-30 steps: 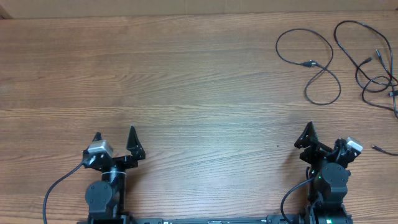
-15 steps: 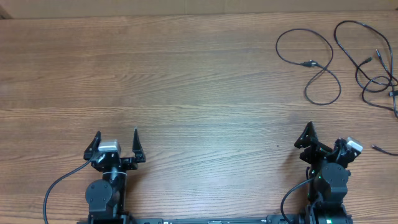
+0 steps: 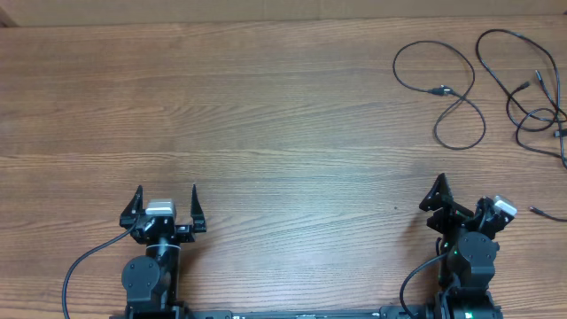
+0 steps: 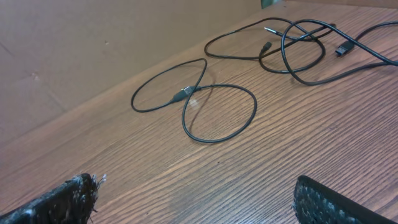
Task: Untangle cables
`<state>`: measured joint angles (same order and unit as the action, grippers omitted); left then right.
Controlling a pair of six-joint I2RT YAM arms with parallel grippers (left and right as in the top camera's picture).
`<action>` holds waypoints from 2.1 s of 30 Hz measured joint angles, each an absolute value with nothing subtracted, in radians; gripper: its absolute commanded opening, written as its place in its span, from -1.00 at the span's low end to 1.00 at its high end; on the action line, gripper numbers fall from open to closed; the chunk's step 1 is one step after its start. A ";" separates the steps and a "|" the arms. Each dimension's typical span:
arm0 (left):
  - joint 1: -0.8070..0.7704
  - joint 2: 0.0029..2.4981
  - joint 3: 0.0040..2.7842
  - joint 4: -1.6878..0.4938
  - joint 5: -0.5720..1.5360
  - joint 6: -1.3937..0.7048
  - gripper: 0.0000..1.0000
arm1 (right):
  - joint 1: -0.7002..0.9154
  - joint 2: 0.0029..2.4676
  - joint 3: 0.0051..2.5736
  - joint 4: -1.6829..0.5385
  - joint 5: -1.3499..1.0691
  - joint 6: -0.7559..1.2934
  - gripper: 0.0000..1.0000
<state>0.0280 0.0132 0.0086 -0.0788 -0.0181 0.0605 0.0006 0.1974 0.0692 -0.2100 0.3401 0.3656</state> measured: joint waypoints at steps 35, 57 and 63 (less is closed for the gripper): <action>0.028 0.013 0.009 -0.079 -0.018 0.063 0.99 | 0.001 0.029 0.066 -0.083 0.191 0.424 1.00; 0.028 0.013 0.009 -0.079 -0.018 0.063 0.99 | -0.007 0.011 0.018 0.057 -0.044 0.365 1.00; 0.028 0.013 0.009 -0.079 -0.018 0.063 0.99 | -0.007 0.011 0.018 -0.045 -0.137 0.241 1.00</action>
